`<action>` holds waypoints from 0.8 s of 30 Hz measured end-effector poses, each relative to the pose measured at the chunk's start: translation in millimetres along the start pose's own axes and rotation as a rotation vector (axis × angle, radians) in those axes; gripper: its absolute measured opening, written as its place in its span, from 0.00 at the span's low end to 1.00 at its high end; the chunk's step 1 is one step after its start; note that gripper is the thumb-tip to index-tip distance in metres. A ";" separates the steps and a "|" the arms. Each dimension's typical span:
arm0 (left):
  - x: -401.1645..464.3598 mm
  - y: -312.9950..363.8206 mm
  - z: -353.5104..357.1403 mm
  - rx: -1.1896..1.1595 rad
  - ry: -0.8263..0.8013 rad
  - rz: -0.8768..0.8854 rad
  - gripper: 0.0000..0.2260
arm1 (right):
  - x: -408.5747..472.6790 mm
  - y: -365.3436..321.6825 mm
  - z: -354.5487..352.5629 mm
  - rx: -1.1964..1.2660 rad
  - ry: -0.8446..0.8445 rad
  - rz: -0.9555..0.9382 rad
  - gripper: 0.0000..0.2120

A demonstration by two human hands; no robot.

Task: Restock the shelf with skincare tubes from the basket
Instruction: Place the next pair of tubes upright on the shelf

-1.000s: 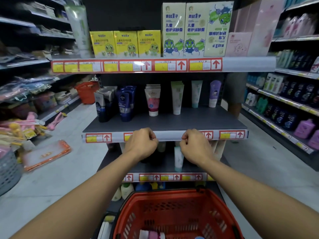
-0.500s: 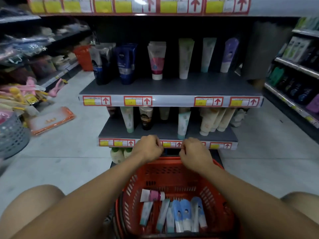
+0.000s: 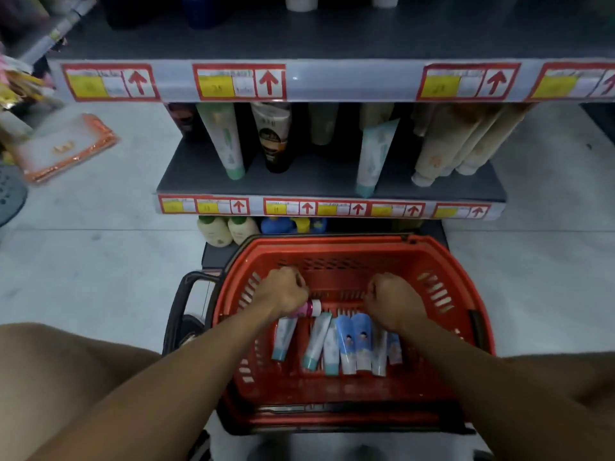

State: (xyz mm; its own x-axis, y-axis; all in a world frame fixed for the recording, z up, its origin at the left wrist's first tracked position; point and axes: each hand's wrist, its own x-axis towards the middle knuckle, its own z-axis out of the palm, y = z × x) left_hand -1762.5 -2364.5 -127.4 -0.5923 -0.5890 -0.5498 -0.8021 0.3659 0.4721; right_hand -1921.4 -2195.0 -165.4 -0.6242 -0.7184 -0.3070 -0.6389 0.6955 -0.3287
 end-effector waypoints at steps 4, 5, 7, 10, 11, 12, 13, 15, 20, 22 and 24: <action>17.4 -17.4 27.6 -0.025 -0.072 -0.084 0.13 | 6.3 18.9 34.7 -0.004 -0.148 0.142 0.10; 24.7 -23.9 35.9 -0.031 -0.072 -0.112 0.13 | 8.5 23.4 42.4 -0.006 -0.205 0.173 0.11; 39.1 -36.0 53.1 -0.044 -0.083 -0.170 0.12 | 14.9 35.6 61.0 0.024 -0.327 0.246 0.12; 59.9 -49.8 76.5 -0.117 -0.103 -0.237 0.11 | 23.3 50.3 89.3 0.128 -0.448 0.409 0.16; 66.2 -53.2 84.0 -0.149 -0.109 -0.265 0.10 | 27.4 55.5 98.3 0.176 -0.491 0.456 0.19; 72.0 -55.4 90.8 -0.180 -0.111 -0.301 0.07 | 30.4 60.2 106.5 0.209 -0.521 0.497 0.22; 76.9 -56.7 98.0 -0.217 -0.116 -0.328 0.04 | 32.4 65.3 113.8 0.255 -0.553 0.559 0.24; 86.9 -58.4 113.6 -0.327 -0.142 -0.396 0.08 | 34.6 76.0 127.0 0.239 -0.568 0.646 0.23; 108.9 -62.1 142.3 -0.850 -0.069 -0.672 0.04 | 37.3 100.8 159.1 0.192 -0.458 0.602 0.19; 117.8 -63.4 151.4 -1.003 -0.070 -0.751 0.08 | 40.4 115.0 179.8 0.258 -0.469 0.624 0.23; 125.2 -63.8 157.6 -1.144 -0.084 -0.794 0.15 | 41.9 122.3 191.3 0.283 -0.456 0.625 0.25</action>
State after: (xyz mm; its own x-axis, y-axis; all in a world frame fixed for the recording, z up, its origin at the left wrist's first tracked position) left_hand -1797.6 -2348.0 -335.0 -0.0494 -0.2999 -0.9527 -0.4389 -0.8503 0.2905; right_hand -1939.6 -2141.7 -389.4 -0.5441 -0.1754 -0.8205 -0.0587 0.9835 -0.1713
